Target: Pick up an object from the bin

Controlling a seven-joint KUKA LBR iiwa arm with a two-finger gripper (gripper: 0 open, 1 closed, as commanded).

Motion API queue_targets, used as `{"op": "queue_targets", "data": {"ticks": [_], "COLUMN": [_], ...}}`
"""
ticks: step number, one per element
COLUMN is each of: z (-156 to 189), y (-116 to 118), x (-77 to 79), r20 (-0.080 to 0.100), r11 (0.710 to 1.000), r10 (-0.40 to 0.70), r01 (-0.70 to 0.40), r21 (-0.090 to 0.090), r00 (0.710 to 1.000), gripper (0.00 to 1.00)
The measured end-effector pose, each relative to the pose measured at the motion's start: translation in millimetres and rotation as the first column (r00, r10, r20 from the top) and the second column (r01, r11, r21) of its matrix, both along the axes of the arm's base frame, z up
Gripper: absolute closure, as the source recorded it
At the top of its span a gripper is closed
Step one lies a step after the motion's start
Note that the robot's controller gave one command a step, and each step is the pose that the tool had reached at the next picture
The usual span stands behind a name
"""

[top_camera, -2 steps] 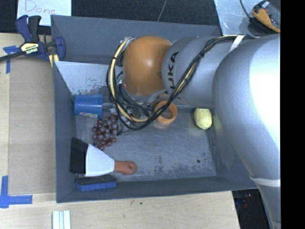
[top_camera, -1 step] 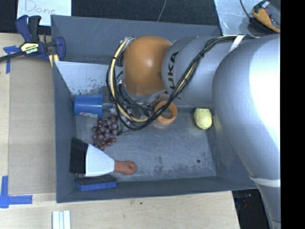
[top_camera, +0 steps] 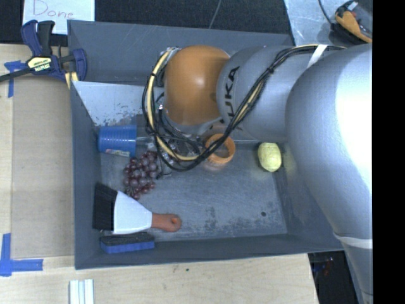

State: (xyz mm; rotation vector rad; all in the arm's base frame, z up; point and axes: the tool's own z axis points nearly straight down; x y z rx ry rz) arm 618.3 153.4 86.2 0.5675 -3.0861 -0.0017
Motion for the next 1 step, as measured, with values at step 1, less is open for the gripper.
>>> {"op": "queue_targets", "data": {"ticks": [1], "z": [24.9], "y": [-0.4], "x": [-0.7], "r20": [-0.003], "r11": [1.000], "r10": [-0.001], "r01": [0.001], "r21": [-0.001], "r00": [1.000], "gripper": [1.00]}}
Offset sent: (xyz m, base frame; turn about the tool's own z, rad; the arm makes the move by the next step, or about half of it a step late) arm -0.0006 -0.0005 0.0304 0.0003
